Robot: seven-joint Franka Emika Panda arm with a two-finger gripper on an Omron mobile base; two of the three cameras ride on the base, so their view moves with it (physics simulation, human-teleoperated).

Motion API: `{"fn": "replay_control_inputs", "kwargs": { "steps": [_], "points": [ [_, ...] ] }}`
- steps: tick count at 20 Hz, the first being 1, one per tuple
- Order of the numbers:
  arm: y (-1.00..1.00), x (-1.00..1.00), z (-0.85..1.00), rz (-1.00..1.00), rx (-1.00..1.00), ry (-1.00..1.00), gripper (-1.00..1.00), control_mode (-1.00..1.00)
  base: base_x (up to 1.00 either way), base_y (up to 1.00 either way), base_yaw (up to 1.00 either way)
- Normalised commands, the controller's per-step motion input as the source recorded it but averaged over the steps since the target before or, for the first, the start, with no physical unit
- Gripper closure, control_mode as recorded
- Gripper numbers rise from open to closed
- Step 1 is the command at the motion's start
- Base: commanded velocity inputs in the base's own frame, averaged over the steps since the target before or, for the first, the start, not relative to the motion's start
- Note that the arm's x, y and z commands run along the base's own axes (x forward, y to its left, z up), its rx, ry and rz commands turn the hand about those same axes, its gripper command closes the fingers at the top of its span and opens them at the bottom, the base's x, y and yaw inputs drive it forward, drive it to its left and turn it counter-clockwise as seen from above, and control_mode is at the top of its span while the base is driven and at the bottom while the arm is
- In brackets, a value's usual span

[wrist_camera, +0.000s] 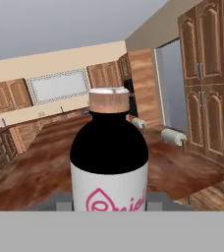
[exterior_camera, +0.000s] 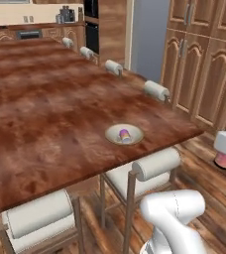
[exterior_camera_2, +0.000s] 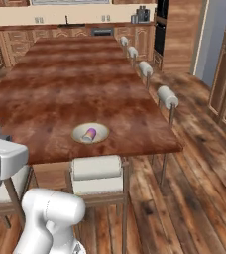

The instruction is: Open the fridge, grab two sodas, and place both sodas inside the bowl with ice on the dining counter.

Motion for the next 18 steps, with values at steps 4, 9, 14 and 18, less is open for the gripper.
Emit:
{"fn": "replay_control_inputs", "kwargs": {
  "steps": [4, 9, 14, 18],
  "points": [
    [0.0, 0.0, 0.0, 0.0, 0.0, 0.0, 1.0, 1.0, 0.5, -0.56, 0.42],
    [0.0, 0.0, 0.0, 0.0, 0.0, 0.0, 1.0, 1.0, 0.44, -0.71, 0.36],
    [0.0, 0.0, 0.0, 0.0, 0.0, 0.0, 1.0, 1.0, 0.74, -0.5, 0.31],
    [0.0, 0.0, 0.0, 0.0, 0.0, 0.0, 1.0, 1.0, 1.0, -0.01, 0.22]
  ]
}}
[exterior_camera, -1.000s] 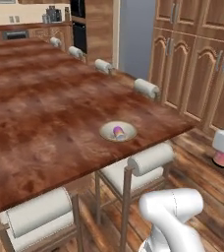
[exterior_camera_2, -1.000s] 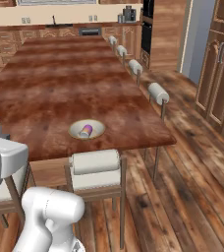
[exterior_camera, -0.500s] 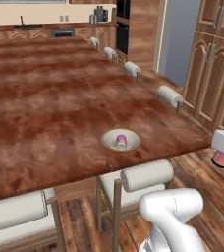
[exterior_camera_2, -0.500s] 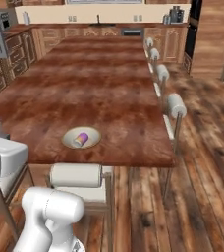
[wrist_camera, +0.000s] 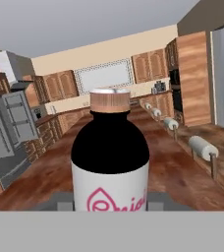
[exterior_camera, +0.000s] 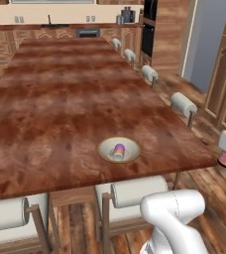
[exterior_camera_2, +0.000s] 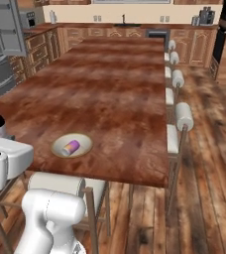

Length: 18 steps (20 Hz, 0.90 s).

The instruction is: Open the fridge, grab two sodas, and place both sodas inside the bowl with ice on the dining counter.

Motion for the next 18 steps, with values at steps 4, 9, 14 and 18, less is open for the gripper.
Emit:
{"fn": "replay_control_inputs", "kwargs": {
  "steps": [4, 9, 14, 18],
  "points": [
    [0.07, 0.5, -0.05, 0.09, 0.0, 0.12, 1.0, -1.0, 0.5, 0.02, 0.09],
    [0.19, 1.0, -0.25, 0.2, -0.1, 0.39, 1.0, -1.0, 0.0, 0.0, 0.0],
    [0.24, 0.85, -0.49, 0.21, -0.21, 0.44, 1.0, -1.0, 0.0, 0.0, 0.0],
    [0.28, 0.68, -0.62, 0.23, -0.26, 0.38, 1.0, -1.0, 0.0, 0.0, 0.0]
  ]
}}
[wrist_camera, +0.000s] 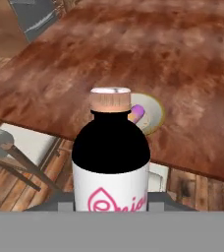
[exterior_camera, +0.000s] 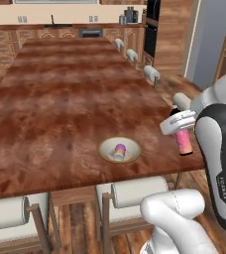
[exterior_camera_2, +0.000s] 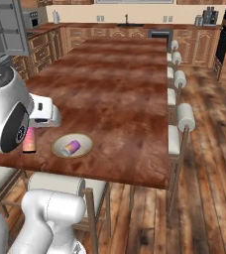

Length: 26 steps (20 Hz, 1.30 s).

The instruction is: Open the fridge, grab two sodas, and place both sodas inside the bowl with ice on the dining counter.

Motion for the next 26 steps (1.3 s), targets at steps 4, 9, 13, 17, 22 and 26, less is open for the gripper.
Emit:
{"fn": "replay_control_inputs", "kwargs": {
  "steps": [4, 9, 13, 17, 22, 26],
  "points": [
    [0.08, 0.56, -0.44, 0.24, -0.22, 0.12, 1.0, -1.0, 0.0, 0.0, 0.0],
    [0.16, 0.52, -0.31, 0.16, -0.19, 0.04, 1.0, -1.0, 0.0, 0.0, 0.0],
    [0.13, 0.38, -0.42, 0.13, -0.12, 0.02, 1.0, -1.0, 0.0, 0.0, 0.0],
    [0.03, 0.25, -0.34, 0.04, -0.09, 0.09, 1.0, -1.0, 0.0, 0.0, 0.0],
    [0.14, 0.39, -0.41, 0.07, -0.11, 0.15, 1.0, -1.0, 0.0, 0.0, 0.0],
    [0.24, 0.46, -0.44, 0.12, -0.12, 0.17, 1.0, -1.0, 0.0, 0.0, 0.0]
  ]
}}
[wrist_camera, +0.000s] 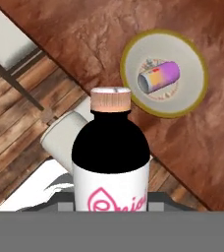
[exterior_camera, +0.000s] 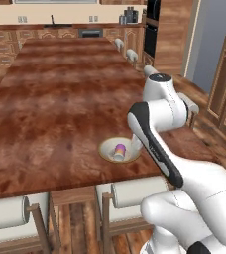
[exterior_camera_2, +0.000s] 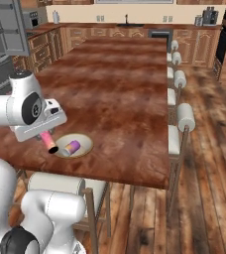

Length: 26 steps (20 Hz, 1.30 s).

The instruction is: Open the fridge, grab two sodas, and place both sodas inside the bowl with ice on the dining counter.

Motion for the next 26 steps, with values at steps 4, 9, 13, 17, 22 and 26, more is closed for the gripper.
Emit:
{"fn": "replay_control_inputs", "kwargs": {
  "steps": [4, 9, 13, 17, 22, 26],
  "points": [
    [0.01, 0.56, -0.33, 0.21, -0.06, 0.16, 1.0, -1.0, 0.0, 0.0, 0.0],
    [0.0, 0.56, -0.3, 0.22, 0.0, 0.1, 1.0, -1.0, 0.0, 0.0, 0.0],
    [0.0, 0.43, -0.36, 0.19, 0.0, 0.07, 1.0, -1.0, 0.0, 0.0, 0.0],
    [0.01, 0.46, -0.37, 0.17, 0.0, 0.07, 1.0, -1.0, 0.0, 0.0, 0.0],
    [0.11, 0.41, -0.41, 0.13, -0.02, 0.06, 1.0, -1.0, 0.0, 0.0, 0.0],
    [0.18, 0.38, -0.42, 0.08, -0.06, 0.05, 1.0, -1.0, 0.0, 0.0, 0.0]
  ]
}}
